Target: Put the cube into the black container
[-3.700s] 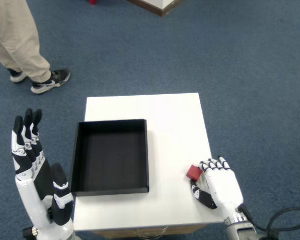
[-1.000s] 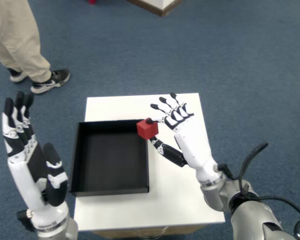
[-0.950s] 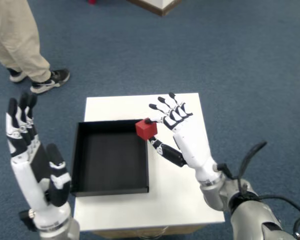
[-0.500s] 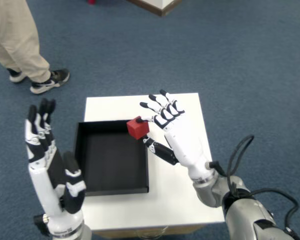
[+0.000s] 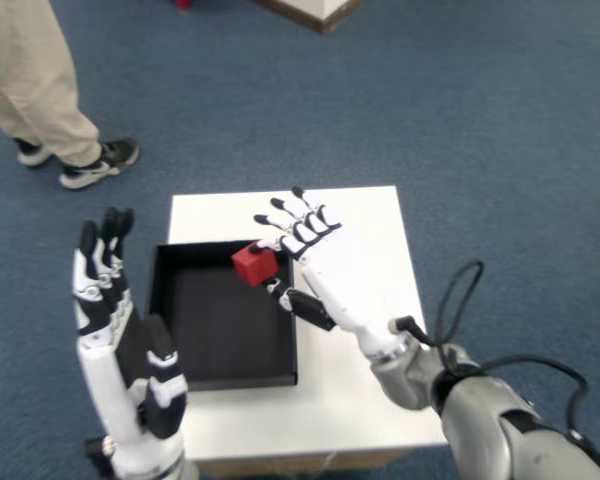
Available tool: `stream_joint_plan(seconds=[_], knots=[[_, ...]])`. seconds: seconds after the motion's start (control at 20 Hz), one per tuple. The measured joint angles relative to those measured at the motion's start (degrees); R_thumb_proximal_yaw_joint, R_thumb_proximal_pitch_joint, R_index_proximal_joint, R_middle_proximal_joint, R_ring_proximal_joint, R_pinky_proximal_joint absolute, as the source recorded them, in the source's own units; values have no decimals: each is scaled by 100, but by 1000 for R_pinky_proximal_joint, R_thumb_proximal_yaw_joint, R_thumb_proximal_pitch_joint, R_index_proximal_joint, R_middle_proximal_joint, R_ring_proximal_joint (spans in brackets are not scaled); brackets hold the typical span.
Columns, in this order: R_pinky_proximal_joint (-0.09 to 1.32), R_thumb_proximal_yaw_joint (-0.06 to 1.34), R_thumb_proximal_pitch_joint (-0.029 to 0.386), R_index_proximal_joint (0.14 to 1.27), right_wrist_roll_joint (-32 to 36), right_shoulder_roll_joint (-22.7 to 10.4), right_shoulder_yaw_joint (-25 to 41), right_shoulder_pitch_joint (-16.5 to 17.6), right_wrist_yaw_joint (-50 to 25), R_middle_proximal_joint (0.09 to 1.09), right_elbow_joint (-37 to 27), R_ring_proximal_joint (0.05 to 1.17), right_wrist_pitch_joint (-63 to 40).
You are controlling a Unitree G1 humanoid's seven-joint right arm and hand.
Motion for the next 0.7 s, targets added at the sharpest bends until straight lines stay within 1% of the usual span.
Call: stream_joint_plan(seconds=[0.15,0.25,0.3,0.4,0.45,0.5,0.55,0.6,0.65,0.7], knots=[[134,1207,126,1112,-129,-6,-9,-174,349,418,-510,284,487],[138,1204,123,1119,-355,-13,-71,-211,565,425,-777,287,824],[139,1203,123,1119,-510,-18,-215,-215,649,426,-928,287,964],[138,1201,123,1119,-917,-46,-678,-307,784,428,-1319,286,1272],[136,1201,124,1120,-1284,-86,-1126,-404,899,431,-1599,287,1557],[136,1200,124,1121,-1497,-109,-1428,-440,963,434,-1770,289,1750],[131,1199,126,1120,-1818,-135,-1864,-458,1073,435,-2034,290,2049],[129,1198,127,1119,-1986,-151,-2074,-458,1162,435,-2170,290,2203],[127,1195,128,1117,-2433,-223,-2548,-453,1419,433,-2453,291,2528],[127,1193,128,1114,-2602,-247,-2745,-443,1539,432,-2525,290,2668]])
